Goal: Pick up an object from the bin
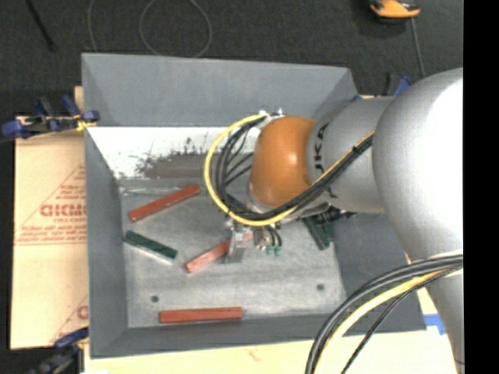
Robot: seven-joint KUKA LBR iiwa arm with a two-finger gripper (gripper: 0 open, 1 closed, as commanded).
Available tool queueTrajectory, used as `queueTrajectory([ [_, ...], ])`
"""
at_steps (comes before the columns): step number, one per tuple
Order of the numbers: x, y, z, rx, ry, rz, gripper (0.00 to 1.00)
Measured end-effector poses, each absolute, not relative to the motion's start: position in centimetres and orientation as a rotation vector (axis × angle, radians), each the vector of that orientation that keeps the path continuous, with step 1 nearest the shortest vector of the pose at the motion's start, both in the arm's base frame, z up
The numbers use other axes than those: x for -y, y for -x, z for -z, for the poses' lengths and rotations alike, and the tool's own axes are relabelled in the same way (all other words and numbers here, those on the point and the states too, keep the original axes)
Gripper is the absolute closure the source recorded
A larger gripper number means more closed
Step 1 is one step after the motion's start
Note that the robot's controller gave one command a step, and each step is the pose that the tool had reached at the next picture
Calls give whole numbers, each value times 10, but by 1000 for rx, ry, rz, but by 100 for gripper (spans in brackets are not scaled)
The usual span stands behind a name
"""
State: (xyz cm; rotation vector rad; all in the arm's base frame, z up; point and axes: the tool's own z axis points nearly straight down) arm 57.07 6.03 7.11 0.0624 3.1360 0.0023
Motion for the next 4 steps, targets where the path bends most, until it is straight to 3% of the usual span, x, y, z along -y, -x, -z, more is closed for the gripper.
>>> queueTrajectory([
  [1, -58, -584, -71, -3110, -411, -3, 100],
  [2, -15, -640, -78, -3127, 199, 4, 100],
  [3, -17, -639, -78, -3130, 200, 1, 100],
  [4, -22, -638, -258, -3045, 722, 5, 100],
])
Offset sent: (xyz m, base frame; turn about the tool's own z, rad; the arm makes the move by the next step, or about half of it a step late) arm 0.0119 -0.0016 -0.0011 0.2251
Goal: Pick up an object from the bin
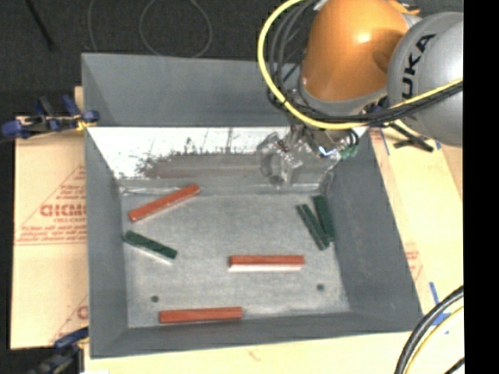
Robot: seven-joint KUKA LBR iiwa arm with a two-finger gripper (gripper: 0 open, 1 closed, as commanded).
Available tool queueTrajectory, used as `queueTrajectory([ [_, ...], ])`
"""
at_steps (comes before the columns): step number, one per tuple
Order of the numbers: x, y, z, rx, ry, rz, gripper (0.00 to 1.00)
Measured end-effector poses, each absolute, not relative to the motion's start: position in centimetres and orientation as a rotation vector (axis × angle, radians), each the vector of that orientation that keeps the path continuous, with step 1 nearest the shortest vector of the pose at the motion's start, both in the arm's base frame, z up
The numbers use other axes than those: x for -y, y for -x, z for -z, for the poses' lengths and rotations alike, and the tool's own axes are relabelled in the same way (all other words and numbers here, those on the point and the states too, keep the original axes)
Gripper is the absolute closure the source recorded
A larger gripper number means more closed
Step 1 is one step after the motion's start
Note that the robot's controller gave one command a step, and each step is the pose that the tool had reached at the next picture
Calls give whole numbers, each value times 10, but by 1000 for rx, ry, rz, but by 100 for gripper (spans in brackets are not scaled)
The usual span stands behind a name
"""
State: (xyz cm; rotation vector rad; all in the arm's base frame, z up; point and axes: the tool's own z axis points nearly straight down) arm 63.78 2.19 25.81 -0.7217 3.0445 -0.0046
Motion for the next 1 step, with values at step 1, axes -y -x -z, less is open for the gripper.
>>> queueTrajectory([
  [1, -22, -637, -254, -3052, 720, 0, 0],
])
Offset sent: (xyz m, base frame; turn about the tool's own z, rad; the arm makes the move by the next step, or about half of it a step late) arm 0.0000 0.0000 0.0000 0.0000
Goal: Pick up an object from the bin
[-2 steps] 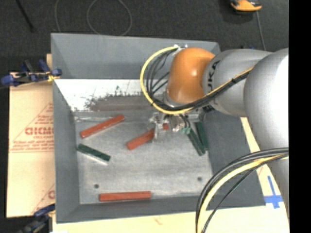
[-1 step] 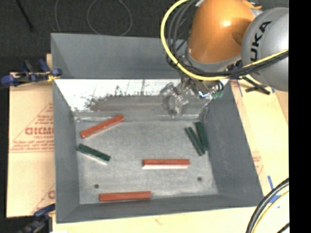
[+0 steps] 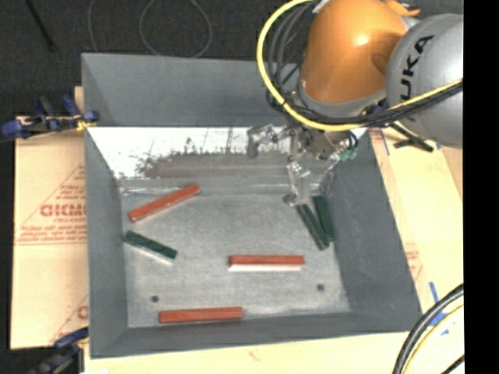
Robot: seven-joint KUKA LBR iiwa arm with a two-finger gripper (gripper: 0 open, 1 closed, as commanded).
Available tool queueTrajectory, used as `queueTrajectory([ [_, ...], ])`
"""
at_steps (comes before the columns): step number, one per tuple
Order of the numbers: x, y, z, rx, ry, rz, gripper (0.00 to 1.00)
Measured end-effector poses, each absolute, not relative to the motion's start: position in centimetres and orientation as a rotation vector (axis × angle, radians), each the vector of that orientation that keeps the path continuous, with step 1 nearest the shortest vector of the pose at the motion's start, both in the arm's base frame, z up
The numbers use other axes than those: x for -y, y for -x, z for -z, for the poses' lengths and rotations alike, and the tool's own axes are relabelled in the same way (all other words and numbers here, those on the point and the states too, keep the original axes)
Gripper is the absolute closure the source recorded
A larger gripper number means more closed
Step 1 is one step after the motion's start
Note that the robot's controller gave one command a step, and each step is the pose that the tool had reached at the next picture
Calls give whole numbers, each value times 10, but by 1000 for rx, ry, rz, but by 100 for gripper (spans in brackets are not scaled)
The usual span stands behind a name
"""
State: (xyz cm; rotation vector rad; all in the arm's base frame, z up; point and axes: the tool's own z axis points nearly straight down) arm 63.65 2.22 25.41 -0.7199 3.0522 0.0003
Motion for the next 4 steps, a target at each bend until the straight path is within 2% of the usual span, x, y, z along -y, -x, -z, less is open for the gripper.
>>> queueTrajectory([
  [1, -24, -576, -157, -3053, 770, -5, 0],
  [2, -3, -525, -66, -3046, 793, -4, 0],
  [3, -4, -529, -71, -3035, 797, 1, 100],
  [4, 15, -566, -221, -2992, 918, 7, 100],
])
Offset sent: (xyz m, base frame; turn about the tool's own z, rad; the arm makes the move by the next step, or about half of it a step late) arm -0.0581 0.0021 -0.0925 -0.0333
